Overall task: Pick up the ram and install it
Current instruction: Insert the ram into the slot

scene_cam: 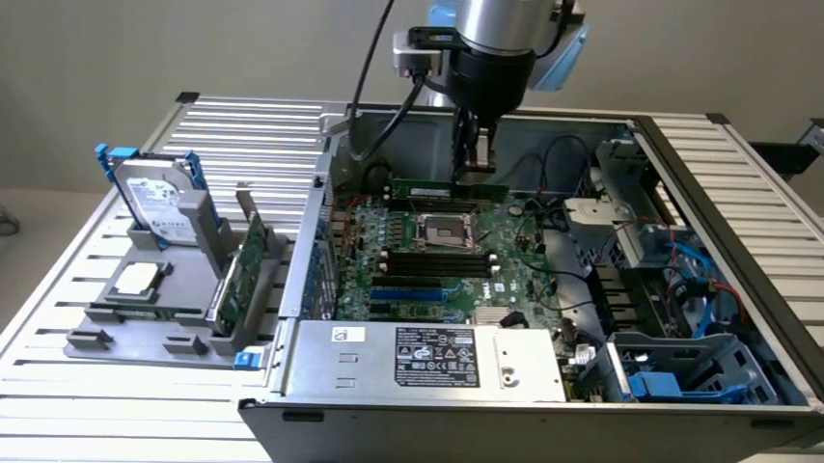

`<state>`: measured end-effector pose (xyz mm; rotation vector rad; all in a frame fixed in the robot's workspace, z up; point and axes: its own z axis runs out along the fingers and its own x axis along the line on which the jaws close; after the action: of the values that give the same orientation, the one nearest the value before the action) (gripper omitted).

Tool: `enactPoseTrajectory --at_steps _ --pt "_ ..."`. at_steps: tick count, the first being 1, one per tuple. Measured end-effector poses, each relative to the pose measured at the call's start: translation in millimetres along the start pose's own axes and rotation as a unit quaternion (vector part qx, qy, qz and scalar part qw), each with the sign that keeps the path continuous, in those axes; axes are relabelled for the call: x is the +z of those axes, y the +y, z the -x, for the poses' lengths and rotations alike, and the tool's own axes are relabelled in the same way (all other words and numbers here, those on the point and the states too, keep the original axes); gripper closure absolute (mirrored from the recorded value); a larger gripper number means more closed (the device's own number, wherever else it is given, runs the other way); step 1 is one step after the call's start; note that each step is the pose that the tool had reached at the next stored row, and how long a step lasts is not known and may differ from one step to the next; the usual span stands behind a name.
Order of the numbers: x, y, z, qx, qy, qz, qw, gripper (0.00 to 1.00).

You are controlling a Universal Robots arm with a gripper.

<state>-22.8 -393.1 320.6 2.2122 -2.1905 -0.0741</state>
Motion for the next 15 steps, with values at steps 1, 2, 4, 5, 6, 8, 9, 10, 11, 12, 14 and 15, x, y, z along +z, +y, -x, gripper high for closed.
enactPoseTrajectory --at_steps 1,2,4,5,6,8,9,10,11,12,14,15 --pt "1.8 0.3 0.0 0.0 0.0 0.0 1.0 0.86" --pt "3.6 0.5 0.0 0.0 0.0001 0.0 1.0 0.86" --pt "7.4 0.6 -0.1 0.0 0.0001 0.0 1.0 0.86" --pt "9.2 0.5 -0.2 0.0 0.0002 0.0 1.0 0.86" --pt "11.0 0.4 -0.2 -0.001 0.0002 0.0 1.0 0.86" --pt "14.6 0.3 -0.4 -0.001 0.0003 0.0001 1.0 0.86" --pt "16.4 0.2 -0.4 -0.002 0.0003 0.0 1.0 0.86" --pt "18.1 0.1 -0.4 -0.002 0.0004 0.0001 1.0 0.86" --pt "19.9 0.0 -0.5 -0.002 0.0004 0.0 1.0 0.86" --pt "21.9 -0.1 -0.6 -0.003 0.0004 0.0001 1.0 0.86" --pt "25.2 -0.2 -1.2 -0.006 0.0006 0.0001 1.0 0.86" --pt "26.6 -0.3 -1.6 -0.007 0.0009 0.0001 1.0 0.86"
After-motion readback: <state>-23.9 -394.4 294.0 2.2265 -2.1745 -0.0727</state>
